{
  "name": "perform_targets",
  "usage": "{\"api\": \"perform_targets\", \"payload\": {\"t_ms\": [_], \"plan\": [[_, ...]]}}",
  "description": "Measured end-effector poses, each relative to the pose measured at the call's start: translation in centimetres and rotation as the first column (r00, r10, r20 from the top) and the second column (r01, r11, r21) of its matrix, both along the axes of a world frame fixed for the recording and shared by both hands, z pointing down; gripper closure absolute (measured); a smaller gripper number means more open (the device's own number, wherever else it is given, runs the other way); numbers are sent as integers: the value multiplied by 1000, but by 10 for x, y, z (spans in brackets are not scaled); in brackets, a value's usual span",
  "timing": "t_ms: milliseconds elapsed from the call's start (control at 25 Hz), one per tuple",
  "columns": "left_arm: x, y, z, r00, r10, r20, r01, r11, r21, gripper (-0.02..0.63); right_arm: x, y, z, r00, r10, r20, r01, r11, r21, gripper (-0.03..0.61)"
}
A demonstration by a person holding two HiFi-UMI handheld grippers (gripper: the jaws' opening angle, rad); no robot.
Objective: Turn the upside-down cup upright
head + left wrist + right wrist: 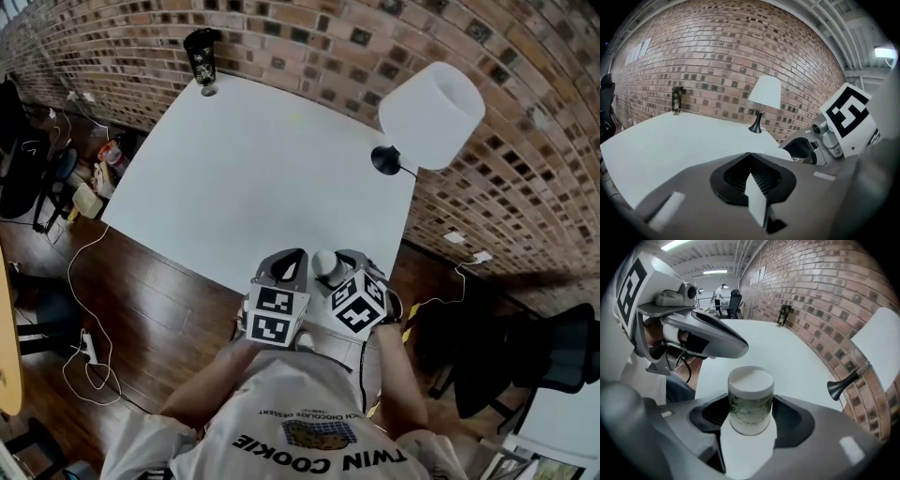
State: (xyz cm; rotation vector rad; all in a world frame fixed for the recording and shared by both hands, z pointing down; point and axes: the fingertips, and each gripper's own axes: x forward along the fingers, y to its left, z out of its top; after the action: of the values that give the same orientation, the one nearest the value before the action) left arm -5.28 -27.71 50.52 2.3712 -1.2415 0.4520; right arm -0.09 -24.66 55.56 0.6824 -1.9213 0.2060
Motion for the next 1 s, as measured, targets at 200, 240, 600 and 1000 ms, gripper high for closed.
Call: {"api": "perform_targets", "payload": {"t_ms": [200,240,600,1000], "plan": [[-6,-5,-1,1000,-1,-20,1,1000,0,611,15,16,16,966,-125,-225,75,973,-220,290],[-9,-6,-1,1000,-6,-22,6,1000,0,611,18,20,21,951,-158,-264,88,962,-257,290],[-35,-5,-1,998,-57,-32,57,998,-3,611,0,13,36,919,-241,-313,145,943,-301,290],[-40,1,0,998,-64,-28,63,998,-4,611,-4,12,40,931,-213,-298,158,968,-196,288]]}}
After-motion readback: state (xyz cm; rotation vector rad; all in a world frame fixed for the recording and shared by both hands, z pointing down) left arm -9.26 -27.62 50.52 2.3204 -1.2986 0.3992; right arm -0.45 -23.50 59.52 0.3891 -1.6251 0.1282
